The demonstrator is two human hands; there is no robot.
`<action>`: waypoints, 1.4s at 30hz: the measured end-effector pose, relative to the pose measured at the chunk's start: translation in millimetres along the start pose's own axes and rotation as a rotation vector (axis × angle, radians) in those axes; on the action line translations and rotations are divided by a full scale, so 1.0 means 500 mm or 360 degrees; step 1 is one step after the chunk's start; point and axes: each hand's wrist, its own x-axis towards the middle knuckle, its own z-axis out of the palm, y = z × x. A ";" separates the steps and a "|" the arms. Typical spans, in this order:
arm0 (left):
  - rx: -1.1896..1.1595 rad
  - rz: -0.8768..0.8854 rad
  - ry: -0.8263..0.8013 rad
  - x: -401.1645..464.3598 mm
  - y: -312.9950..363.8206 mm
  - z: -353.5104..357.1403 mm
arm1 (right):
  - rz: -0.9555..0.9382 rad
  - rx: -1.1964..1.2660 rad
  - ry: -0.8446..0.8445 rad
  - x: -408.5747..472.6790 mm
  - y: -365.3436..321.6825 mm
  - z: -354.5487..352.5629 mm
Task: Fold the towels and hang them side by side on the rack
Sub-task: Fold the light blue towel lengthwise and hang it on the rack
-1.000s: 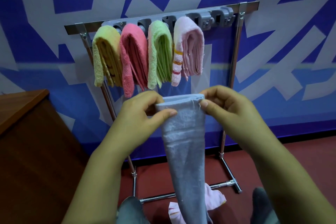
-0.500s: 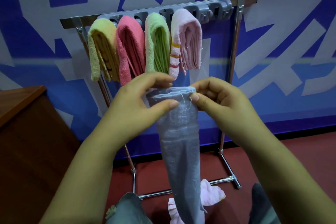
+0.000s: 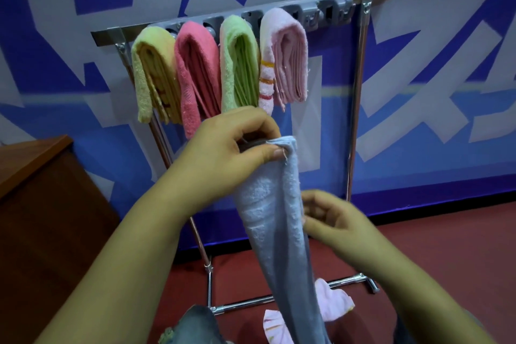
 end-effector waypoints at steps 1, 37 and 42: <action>0.0001 -0.0013 0.0002 0.004 0.000 -0.004 | 0.0020 -0.0074 0.0017 -0.003 0.009 -0.001; 0.0202 -0.0105 0.0105 0.006 -0.010 -0.060 | -0.0588 -0.0570 0.0633 0.002 0.066 0.036; 0.0215 -0.0108 0.0130 0.011 -0.008 -0.067 | -0.0544 -0.0564 0.0765 -0.003 0.066 0.033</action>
